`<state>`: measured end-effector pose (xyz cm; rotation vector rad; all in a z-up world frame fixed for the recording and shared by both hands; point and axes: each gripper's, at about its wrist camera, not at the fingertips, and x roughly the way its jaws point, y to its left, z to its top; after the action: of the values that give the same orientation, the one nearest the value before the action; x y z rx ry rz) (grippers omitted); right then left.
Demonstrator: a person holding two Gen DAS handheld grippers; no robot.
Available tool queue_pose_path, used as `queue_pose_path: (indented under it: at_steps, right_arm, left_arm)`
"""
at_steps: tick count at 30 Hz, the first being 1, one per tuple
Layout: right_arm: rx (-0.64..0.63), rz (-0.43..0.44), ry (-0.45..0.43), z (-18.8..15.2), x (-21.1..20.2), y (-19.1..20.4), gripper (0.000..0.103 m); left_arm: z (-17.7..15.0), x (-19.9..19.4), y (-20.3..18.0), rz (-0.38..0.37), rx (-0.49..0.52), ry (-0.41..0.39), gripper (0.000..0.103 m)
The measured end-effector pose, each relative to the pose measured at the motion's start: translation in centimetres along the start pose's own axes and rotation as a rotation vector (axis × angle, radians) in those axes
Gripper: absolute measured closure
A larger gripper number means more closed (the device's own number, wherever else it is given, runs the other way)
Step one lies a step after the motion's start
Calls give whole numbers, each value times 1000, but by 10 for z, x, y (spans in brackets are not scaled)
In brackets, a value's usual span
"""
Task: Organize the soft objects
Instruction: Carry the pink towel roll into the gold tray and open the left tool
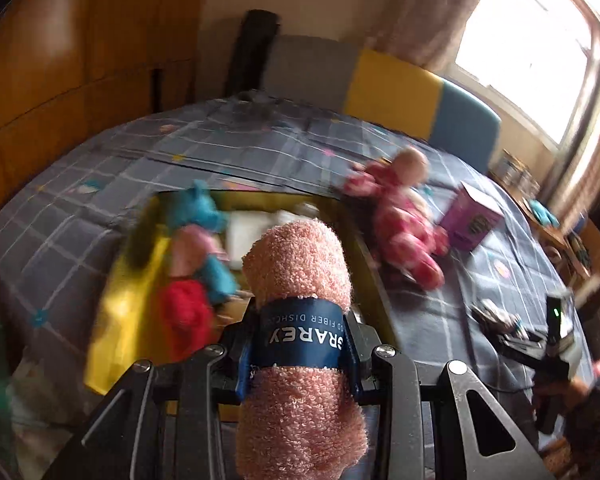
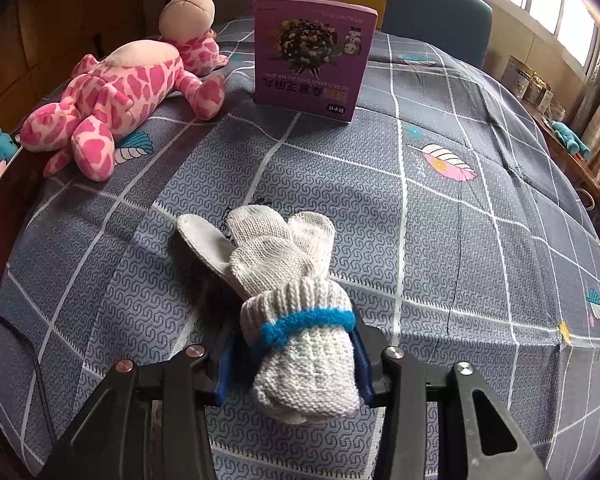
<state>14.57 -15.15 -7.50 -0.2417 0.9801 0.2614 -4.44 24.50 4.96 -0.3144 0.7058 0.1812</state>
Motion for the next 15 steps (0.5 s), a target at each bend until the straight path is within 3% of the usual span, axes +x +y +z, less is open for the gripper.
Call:
queue_pose_path:
  at_steps: [3,7,12,15]
  right_arm:
    - [-5,-6,2,0,0,1,58]
    - [-6,-5,5,0,-1,1,59]
    - [-6,-6,6,0,-1,1,59]
    - [1,-4,6,-1,-1,0,59]
  left_arm:
    - [4,-12,45,76,-85,-18,67]
    - [-3,-6,85,112,-183,26,67]
    - [-6,17,94,55,-247,83,67]
    - [-3,35,89,71,-244,94,67]
